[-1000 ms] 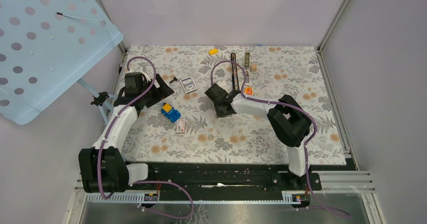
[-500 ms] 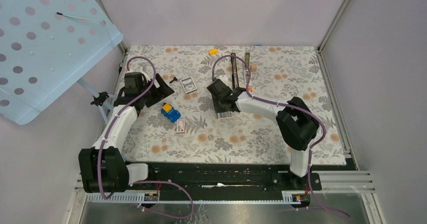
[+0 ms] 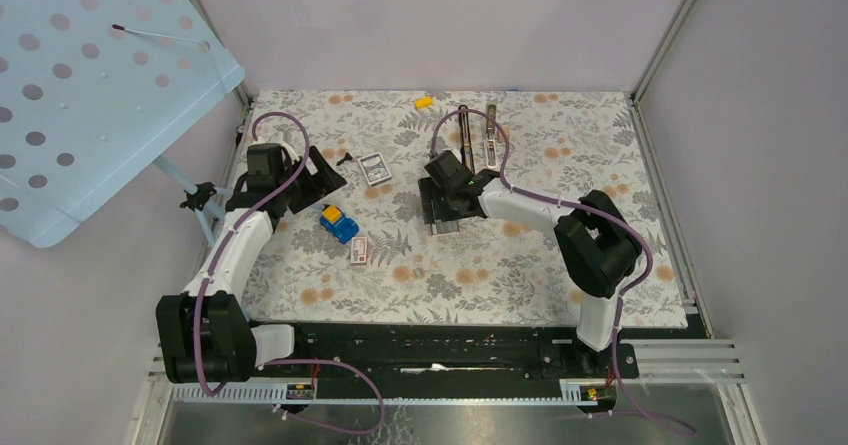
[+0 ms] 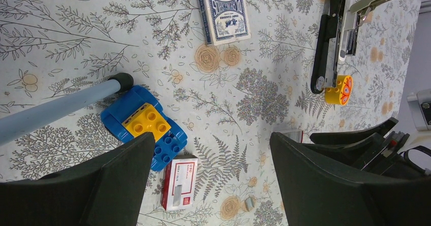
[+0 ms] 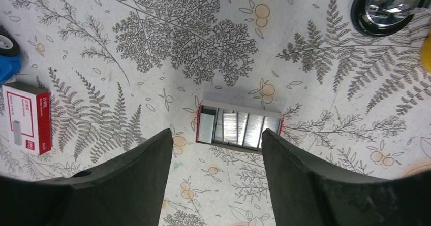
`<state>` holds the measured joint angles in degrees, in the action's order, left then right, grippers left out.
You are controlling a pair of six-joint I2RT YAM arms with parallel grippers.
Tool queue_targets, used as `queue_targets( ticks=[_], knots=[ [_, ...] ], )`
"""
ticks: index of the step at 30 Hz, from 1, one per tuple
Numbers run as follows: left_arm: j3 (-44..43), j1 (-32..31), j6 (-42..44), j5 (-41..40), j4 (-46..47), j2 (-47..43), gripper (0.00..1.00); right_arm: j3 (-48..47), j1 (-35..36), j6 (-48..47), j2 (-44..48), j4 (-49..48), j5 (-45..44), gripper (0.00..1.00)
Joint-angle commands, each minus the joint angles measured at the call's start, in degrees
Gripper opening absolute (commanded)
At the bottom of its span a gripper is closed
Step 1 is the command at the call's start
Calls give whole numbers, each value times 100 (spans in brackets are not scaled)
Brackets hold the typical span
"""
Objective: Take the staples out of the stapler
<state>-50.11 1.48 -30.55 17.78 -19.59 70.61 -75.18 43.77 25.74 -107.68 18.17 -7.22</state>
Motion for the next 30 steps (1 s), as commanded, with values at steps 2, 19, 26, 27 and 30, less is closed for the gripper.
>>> queue_targets(
  ticks=[2,19,26,27,30],
  knots=[
    [27,54,-57,76,268,-8,88,-126,76,104,-47,105,89,68],
    [31,63,-66,117,280,-8,88,-514,358,213,-583,504,-443,63],
    [34,66,-63,112,281,-4,88,-522,367,215,-641,457,-373,56],
    [34,64,-63,112,285,-3,88,-524,365,214,-643,459,-369,54],
    [36,71,-68,120,274,-3,88,-523,369,208,-640,457,-376,48]
  ],
)
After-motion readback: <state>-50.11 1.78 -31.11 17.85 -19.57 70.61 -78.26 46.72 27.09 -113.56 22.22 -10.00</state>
